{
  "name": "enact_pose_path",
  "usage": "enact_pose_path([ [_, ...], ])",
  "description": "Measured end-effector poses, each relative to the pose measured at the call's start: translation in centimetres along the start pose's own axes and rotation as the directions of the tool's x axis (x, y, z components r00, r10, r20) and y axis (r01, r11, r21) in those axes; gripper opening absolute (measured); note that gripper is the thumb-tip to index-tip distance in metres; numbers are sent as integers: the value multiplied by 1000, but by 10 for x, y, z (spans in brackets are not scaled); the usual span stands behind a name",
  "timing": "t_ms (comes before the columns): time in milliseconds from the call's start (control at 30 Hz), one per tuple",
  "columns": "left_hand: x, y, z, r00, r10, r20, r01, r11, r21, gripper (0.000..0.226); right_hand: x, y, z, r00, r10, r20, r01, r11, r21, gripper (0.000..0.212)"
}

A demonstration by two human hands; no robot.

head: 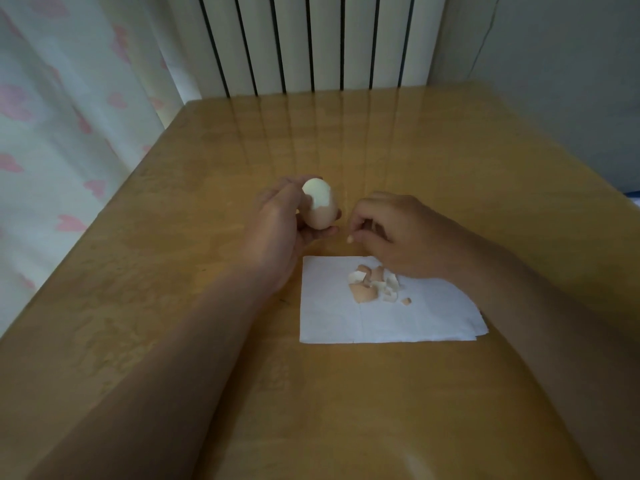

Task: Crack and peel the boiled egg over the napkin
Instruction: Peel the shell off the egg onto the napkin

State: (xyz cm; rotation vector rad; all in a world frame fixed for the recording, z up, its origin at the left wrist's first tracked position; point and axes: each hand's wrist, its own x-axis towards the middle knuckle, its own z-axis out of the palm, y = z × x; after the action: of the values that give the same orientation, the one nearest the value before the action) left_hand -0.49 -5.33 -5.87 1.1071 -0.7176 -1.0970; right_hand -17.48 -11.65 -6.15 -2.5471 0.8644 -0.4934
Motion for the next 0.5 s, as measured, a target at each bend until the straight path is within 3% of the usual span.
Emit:
enact_pose_path([
  [67,-2,0,0,999,-12,33,12,1000,0,30,-8,1,-13,1000,29,2,-29,995,97,14],
  [233,-6,-3,4,991,-28,130,26,1000,11,31,-27,-6,-21,981,56,188,-87,984,158,16],
  [367,-7,-4,4,978,-45,205,43,999,16,32,-29,-9,-21,978,65,197,-100,980,172,10],
  [500,-7,-7,5,965,-47,257,44,999,19,32,-31,-14,-23,965,74,251,-131,966,221,19],
])
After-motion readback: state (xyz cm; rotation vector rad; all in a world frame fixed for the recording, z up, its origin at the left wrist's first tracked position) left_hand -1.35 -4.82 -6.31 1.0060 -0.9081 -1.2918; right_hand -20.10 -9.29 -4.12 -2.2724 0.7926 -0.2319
